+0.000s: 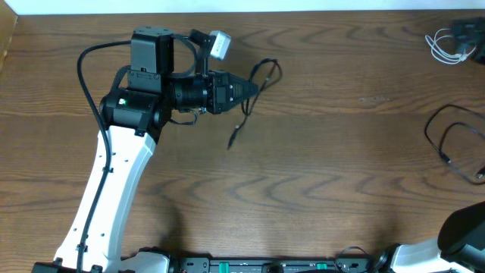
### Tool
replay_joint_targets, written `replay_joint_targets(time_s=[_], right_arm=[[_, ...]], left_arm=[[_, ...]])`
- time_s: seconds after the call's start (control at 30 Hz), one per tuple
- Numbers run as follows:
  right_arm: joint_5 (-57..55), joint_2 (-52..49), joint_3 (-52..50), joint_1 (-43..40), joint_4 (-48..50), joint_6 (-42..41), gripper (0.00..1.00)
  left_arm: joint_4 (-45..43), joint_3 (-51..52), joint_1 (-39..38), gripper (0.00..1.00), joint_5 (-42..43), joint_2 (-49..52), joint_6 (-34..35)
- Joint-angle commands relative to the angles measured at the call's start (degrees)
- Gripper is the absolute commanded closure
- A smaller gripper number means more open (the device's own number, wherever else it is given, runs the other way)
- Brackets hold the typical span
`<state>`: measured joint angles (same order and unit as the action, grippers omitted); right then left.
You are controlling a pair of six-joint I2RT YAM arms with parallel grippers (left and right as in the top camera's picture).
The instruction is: Untangle cables
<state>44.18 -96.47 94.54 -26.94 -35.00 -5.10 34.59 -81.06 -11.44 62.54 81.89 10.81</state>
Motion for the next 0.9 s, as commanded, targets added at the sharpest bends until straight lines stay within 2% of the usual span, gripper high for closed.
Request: replay_joint_targets(time_s=[0.0,0.23,0.4,0.47,0.57,0.7,0.87], right_arm=[[13.9,1.9,0.9,6.6,-1.3,4.7,0.01],[13.4,1.9,0.9,18.4,-4.5,9.5,0.01],[13.1,1.9,0.9,24.6,-5.7,9.5,0.01],[11.8,1.9,0.9,26.6,-7.1,9.5,0.02],[2.4,1.9,0.9,29.0,-9.7,9.4,0.05],[-7.4,1.9,0.9,29.5,-11.3,5.5,0.04],[-8.1,1.9,0.9,28.9,-12.2,5.2,0.05]], left_arm=[[-0.2,-0.5,-0.2,0.93,7.8,0.0,-2.2],[-0.2,-0.5,-0.2,0.92,7.3,0.0,-1.5],[-0.2,-0.5,-0.2,0.93,3.0,0.1,3.4],[0.0,-0.5,-0.2,0.92,-0.1,0.1,6.5],[0.1,0.2,-2.1,0.93,-6.4,0.1,10.3],[0.1,2.0,-7.6,0.92,-15.3,1.5,10.3],[1.4,3.7,-15.1,0.92,-31.4,6.6,8.8]])
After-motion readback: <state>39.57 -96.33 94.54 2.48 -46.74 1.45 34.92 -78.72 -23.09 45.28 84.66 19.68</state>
